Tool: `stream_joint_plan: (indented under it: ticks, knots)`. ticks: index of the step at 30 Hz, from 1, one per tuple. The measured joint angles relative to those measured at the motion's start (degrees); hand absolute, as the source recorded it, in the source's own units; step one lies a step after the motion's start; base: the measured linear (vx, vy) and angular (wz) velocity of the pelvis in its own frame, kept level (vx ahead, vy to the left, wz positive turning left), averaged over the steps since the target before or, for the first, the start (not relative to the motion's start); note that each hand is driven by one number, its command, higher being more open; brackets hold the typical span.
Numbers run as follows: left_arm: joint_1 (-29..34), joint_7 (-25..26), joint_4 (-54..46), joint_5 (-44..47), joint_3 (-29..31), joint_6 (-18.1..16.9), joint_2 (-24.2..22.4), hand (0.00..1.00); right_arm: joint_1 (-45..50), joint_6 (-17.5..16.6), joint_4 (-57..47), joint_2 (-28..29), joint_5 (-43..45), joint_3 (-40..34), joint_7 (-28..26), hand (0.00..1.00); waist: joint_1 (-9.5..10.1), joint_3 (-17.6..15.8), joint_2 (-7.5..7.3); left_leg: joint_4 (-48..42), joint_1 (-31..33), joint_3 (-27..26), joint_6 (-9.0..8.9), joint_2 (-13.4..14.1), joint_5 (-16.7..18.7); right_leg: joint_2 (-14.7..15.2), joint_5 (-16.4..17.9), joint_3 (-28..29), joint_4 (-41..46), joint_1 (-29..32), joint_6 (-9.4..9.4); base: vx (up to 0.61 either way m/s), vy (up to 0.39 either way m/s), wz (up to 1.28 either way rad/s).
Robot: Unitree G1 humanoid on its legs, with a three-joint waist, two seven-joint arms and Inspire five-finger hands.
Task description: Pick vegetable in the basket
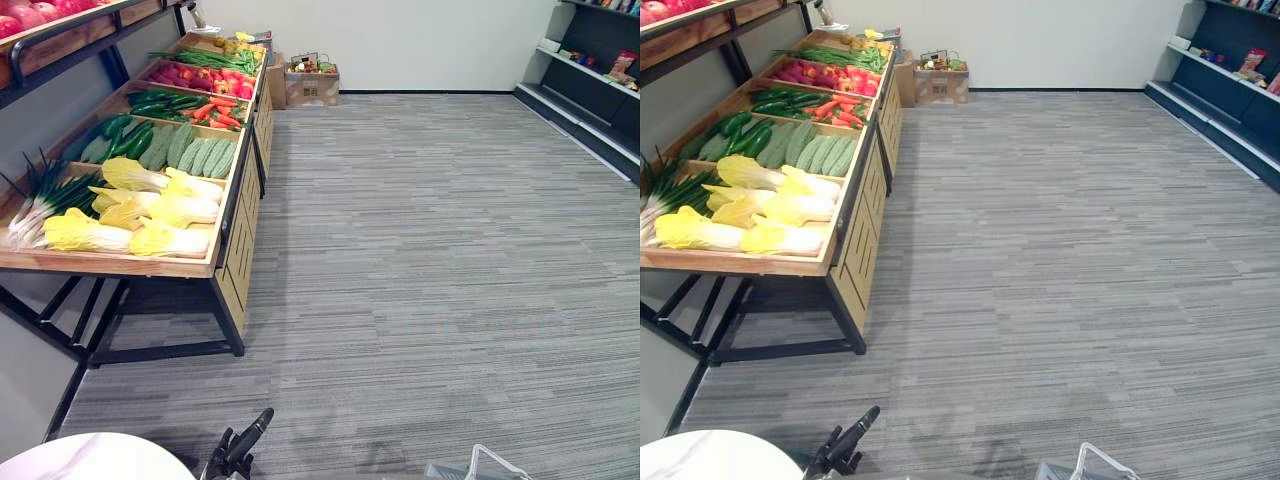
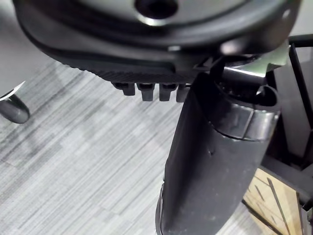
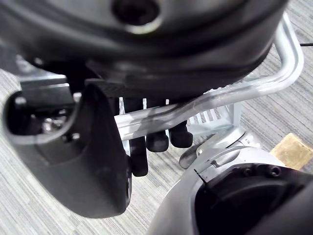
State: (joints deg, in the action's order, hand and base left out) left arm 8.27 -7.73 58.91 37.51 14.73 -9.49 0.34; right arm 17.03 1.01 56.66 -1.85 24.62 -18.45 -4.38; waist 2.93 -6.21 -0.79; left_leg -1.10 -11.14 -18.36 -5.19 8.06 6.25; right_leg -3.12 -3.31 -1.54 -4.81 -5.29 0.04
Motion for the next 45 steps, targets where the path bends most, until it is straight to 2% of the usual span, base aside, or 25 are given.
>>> stream_joint_plan:
  ticks: [2, 4, 5, 7, 9, 12, 14, 15, 16, 18, 20, 22, 25, 26, 27, 28, 29, 31, 32, 33, 34, 36, 37, 42, 45]
  knots:
    - [0.0, 0.2, -0.2, 0.1, -0.6, 0.0, 0.0, 1.00, -0.3, -0.1, -0.1, -0.1, 0.2, -0.1, 0.0, 0.00, -0.01, -0.6, 0.30, -0.5, -0.3, -0.9, -0.10, 0.6, 0.2, 1.4, 4.2, -6.3, 5.5, 2.3, 0.76, -0.02, -0.039, -0.12]
    - [0.0, 0.2, -0.5, 0.0, -1.2, 0.1, 0.5, 1.00, -0.5, -0.6, -0.1, 0.1, 0.3, -0.1, 0.0, 0.00, -0.13, -1.7, -0.14, -1.6, -1.1, -1.5, 0.06, 0.4, 1.2, 2.5, 7.4, -7.4, 14.2, 5.0, 1.71, -0.02, 0.005, -0.20]
    - [-0.2, 0.4, -0.2, 0.0, -2.3, 0.2, 0.7, 1.00, -0.9, -1.2, -0.1, -0.2, 0.7, -0.1, -0.1, 0.00, -0.12, -2.4, 0.04, -2.8, -1.4, -2.4, 0.27, 0.9, 2.8, 3.3, 8.7, -8.5, 25.1, 9.6, 3.21, -0.02, 0.018, -0.31]
    - [-0.4, 0.4, -0.2, 0.0, -2.6, 0.5, 1.0, 1.00, -1.8, -2.2, 0.0, 0.1, 1.5, -0.1, 0.0, 0.00, -0.37, -3.6, 0.63, -3.7, -3.1, -3.1, 0.71, 1.6, 4.1, 5.3, 8.9, -10.2, 37.3, 14.8, 3.88, -0.04, 0.025, -0.26]
    - [-0.4, 0.9, -0.2, 0.1, -2.6, 1.0, 1.7, 1.00, -1.0, -2.4, 0.0, 0.8, 2.5, -0.8, 0.0, 0.00, -1.47, -4.0, -0.08, -3.5, -4.4, -2.1, 0.71, 1.6, 4.4, 8.9, 11.7, -12.8, 44.3, 17.4, 2.72, 0.02, -0.016, 0.24]
    - [0.0, 1.1, -0.1, 0.0, -1.9, 1.0, 1.6, 1.00, 0.1, -2.2, 0.4, 2.3, 2.6, -4.1, 0.0, 0.00, -1.79, -4.2, 0.26, -3.4, -5.6, 0.0, -0.62, 3.7, 5.3, 13.7, 12.1, -13.2, 39.0, 19.4, 3.94, 0.11, -0.139, 0.35]
    - [0.4, 1.3, -0.1, 0.0, 0.0, 1.3, 1.3, 1.00, 0.5, -2.0, 0.8, 2.9, 2.6, -5.4, 0.1, 0.00, -1.82, -4.3, 0.18, -3.4, -6.8, 0.6, -2.61, 5.9, 6.5, 14.3, 9.1, -12.2, 30.1, 18.9, 5.00, 0.22, -0.284, 0.24]
    - [0.6, 1.5, -0.3, 0.0, 1.4, 1.3, 1.4, 1.00, 1.2, -2.0, 1.1, 3.9, 2.8, -5.4, 0.1, 0.00, -1.81, -4.4, -0.68, -3.2, -8.3, 1.0, -4.25, 6.5, 7.5, 14.8, 5.5, -11.3, 22.9, 17.0, 6.36, 0.35, -0.360, 0.11]
    - [0.5, 2.3, 0.4, 0.0, 2.7, 1.4, 0.1, 1.00, 1.3, -1.7, 1.9, 2.7, 3.9, -5.5, -0.3, 0.00, -1.96, -4.6, 0.34, -3.0, -10.2, 1.0, -4.96, 8.7, 8.2, 13.1, 2.6, -12.4, 25.2, 16.7, 5.68, 0.38, -0.369, 0.10]
    - [0.4, 2.5, 0.1, 0.0, 2.6, 1.3, -0.6, 1.00, 1.6, -1.8, 2.1, 1.7, 3.3, -4.7, 0.1, 0.00, -2.15, -4.0, 1.57, -3.4, -10.4, 1.4, -3.72, 10.2, 6.1, 12.6, 8.6, -12.9, 32.5, 19.5, 4.46, 0.45, -0.356, 0.02]
    - [0.5, 2.5, -0.3, 0.1, 2.7, 1.5, -0.7, 1.00, 1.4, -1.8, 2.1, 1.9, 2.2, -3.1, 0.3, 0.00, -3.00, -3.9, 1.14, -3.1, -11.1, 1.7, -4.45, 11.0, 2.4, 13.3, 14.1, -14.1, 38.5, 20.3, 3.73, 0.41, -0.315, 0.20]
    - [1.2, 2.1, -1.5, 0.2, 3.7, 2.1, -1.0, 1.00, 1.3, -1.7, 2.0, 1.7, 2.2, -2.2, 0.9, 0.00, -3.33, -2.5, 0.46, -4.2, -10.2, 2.1, -1.82, 11.7, -1.9, 13.1, 17.1, -15.4, 39.1, 19.1, 3.16, 0.46, -0.363, 0.31]
    - [1.3, 0.8, -3.0, 0.9, 4.1, 2.0, -1.2, 1.00, 1.5, -1.1, 2.0, 1.3, 2.1, -2.3, 0.9, 0.00, -3.46, -1.2, 0.32, -13.4, -4.6, 4.9, 1.75, 14.5, -6.9, 11.4, 17.9, -18.4, 33.7, 14.0, 2.44, 0.34, -0.266, 0.44]
    - [0.5, 0.4, -3.7, 2.3, 3.9, 1.8, -1.4, 1.00, 1.4, -0.6, 2.1, 1.1, 1.9, -2.6, 0.9, 0.00, -3.27, -1.4, 0.02, -25.0, 1.5, 6.1, 0.93, 16.9, -7.4, 10.5, 17.3, -20.3, 29.4, 10.1, 1.30, 0.43, -0.313, 0.49]
    - [0.3, 0.2, -3.7, 2.6, 3.9, 1.7, -1.3, 1.00, 1.3, -0.4, 2.2, 1.0, 1.9, -2.8, 0.9, 0.00, -3.18, -1.4, 0.06, -27.3, 2.8, 6.5, 0.14, 17.0, -6.6, 10.3, 17.0, -20.5, 28.5, 9.2, 1.08, 0.35, -0.228, 0.35]
    - [-0.1, 0.0, -3.7, 3.1, 3.6, 1.4, -1.1, 1.00, 0.9, -0.3, 2.9, 0.7, 1.8, -2.9, 0.9, 0.00, -3.17, -1.5, -0.01, -33.1, 5.5, 6.6, -2.09, 16.6, -2.7, 10.0, 16.5, -21.2, 25.9, 6.5, 0.97, 0.29, -0.118, 0.21]
    - [-0.3, -0.2, -3.7, 3.6, 2.8, 1.4, -0.4, 1.00, -0.1, -0.3, 4.4, 0.3, 0.9, -2.9, 0.8, 0.00, -3.25, -1.9, -0.65, -36.6, 8.5, 5.2, -3.51, 13.8, 3.7, 10.2, 15.7, -21.8, 22.7, 1.9, 1.49, 0.27, -0.082, 0.20]
    - [-0.8, -0.3, -3.7, 3.6, 1.6, 1.2, 0.1, 1.00, -1.0, -0.3, 5.0, 0.2, 0.0, -3.3, 0.8, 0.00, -3.21, -2.1, -0.91, -32.7, 12.5, 1.3, -2.75, 9.5, 6.8, 11.0, 15.4, -21.9, 21.4, -1.2, 1.96, 0.22, 0.006, 0.22]
    - [-1.0, -0.2, -3.7, 3.6, 1.4, 1.2, 0.1, 1.00, -1.3, -0.4, 4.9, 0.1, -0.1, -3.4, 0.7, 0.00, -3.26, -2.3, -0.54, -29.2, 13.8, 0.1, -1.89, 8.0, 5.9, 10.8, 15.3, -22.0, 21.4, -1.9, 2.29, 0.19, 0.103, 0.35]
    - [-1.4, -0.2, -3.5, 3.7, 1.3, 1.2, -0.4, 1.00, -1.8, -0.3, 4.7, -0.5, -0.1, -4.3, 0.4, 0.00, -2.90, -2.7, 0.68, -22.7, 16.3, -0.5, 2.58, 5.4, 1.8, 9.5, 15.0, -20.8, 21.5, -2.4, 3.48, 0.21, 0.127, 0.32]
    - [-1.4, -0.1, -3.5, 4.0, 1.3, 1.2, 0.9, 1.00, -2.4, -0.1, 4.8, 0.3, -0.9, -4.1, 0.3, 0.00, -2.36, -2.5, -0.80, -19.3, 14.9, -0.2, 3.04, 3.0, -0.2, 10.4, 14.7, -17.0, 20.0, -2.2, 3.72, 0.24, 0.119, 0.40]
    - [-2.0, 0.0, -3.4, 4.0, 1.6, 0.7, 2.0, 1.00, -2.7, -0.2, 4.7, 1.6, -0.8, -4.0, -0.3, 0.00, -2.35, -2.9, -3.21, -13.6, 14.1, 1.0, 3.28, 0.1, -2.7, 11.3, 14.5, -14.0, 15.9, -3.2, 3.90, 0.24, 0.048, 0.54]
    - [-2.2, 0.3, -3.1, 3.9, 2.3, 0.8, 2.2, 1.00, -3.2, -0.3, 4.6, 2.0, -0.8, -3.7, -0.2, 0.00, -1.93, -3.5, -3.43, -12.6, 14.2, 1.6, 3.34, -0.6, -3.2, 11.4, 13.9, -13.9, 13.9, -4.1, 4.56, 0.14, 0.014, 0.44]
    - [-0.3, 0.2, -1.2, 3.9, 2.7, 0.8, 0.7, 1.00, -3.2, -1.1, 3.0, 0.3, -1.1, -1.2, -0.3, 0.00, -0.49, -4.8, -1.27, -9.4, 11.0, -0.8, 2.37, -0.2, -4.6, 11.2, 13.3, -11.7, 13.3, -4.9, 5.22, 0.01, -0.002, -0.19]
    - [0.5, -0.2, -1.1, 3.9, 2.7, 0.8, 0.3, 1.00, -3.0, -1.3, 2.7, -0.1, -1.1, -0.6, -0.3, 0.00, -0.53, -4.9, -1.13, -3.9, 8.0, -2.0, 1.39, -0.5, -7.1, 10.8, 13.2, -10.8, 13.3, -4.3, 5.27, -0.04, -0.020, -0.28]
